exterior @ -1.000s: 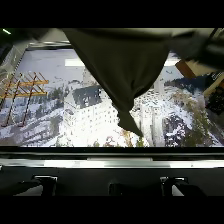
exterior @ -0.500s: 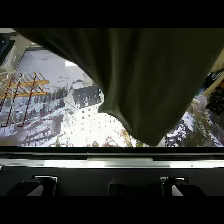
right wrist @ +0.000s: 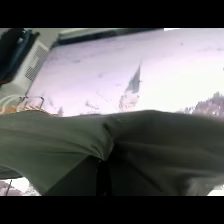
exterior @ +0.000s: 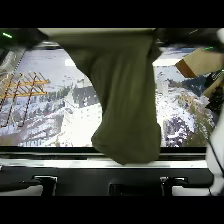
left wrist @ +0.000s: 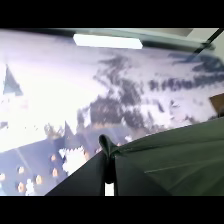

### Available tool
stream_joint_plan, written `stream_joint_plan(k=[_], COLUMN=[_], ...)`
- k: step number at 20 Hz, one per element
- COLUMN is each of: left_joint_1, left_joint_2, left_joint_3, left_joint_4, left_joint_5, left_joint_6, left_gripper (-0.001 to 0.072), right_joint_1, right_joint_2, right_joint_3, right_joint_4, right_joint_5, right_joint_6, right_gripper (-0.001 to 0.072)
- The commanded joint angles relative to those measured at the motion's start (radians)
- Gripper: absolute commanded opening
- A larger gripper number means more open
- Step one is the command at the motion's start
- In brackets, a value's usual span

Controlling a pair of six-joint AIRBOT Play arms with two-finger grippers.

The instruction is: Fold the clothes and pants, and hang the long-sleeved shirts on hangers.

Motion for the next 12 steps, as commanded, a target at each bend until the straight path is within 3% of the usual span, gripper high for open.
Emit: stream_joint_plan(k=[1,3,6,7,10,12], left_joint_1=[0.0,0.0,0.0,0.0,0.0,0.002], left_joint_2=[-0.244,-0.355,-0.47,-0.489,-0.507,-0.5], left_joint_3=[-0.011,-0.011,-0.01,-0.01,-0.01,-0.01], left_joint_4=[0.073,0.076,0.072,0.072,0.072,0.073], left_joint_5=[-0.04,-0.026,-0.014,-0.011,-0.007,-0.017], left_joint_6=[-0.098,-0.106,-0.125,-0.125,-0.124,-0.119], left_gripper=[0.0017,0.0017,0.0018,0.0018,0.0018,0.0018], right_joint_1=[0.071,0.085,0.084,0.08,0.033,-0.042], right_joint_2=[-0.288,-0.389,-0.473,-0.478,-0.438,-0.378], right_joint_3=[-0.001,-0.001,-0.001,-0.001,-0.001,-0.001], right_joint_4=[0.002,0.065,0.203,0.22,0.23,0.227], right_joint_5=[-0.201,-0.294,-0.328,-0.309,-0.141,0.085], right_joint_6=[0.01,0.054,0.063,0.063,0.042,-0.044], right_gripper=[0.0034,0.0044,0.0224,0.0248,0.0432,0.0433])
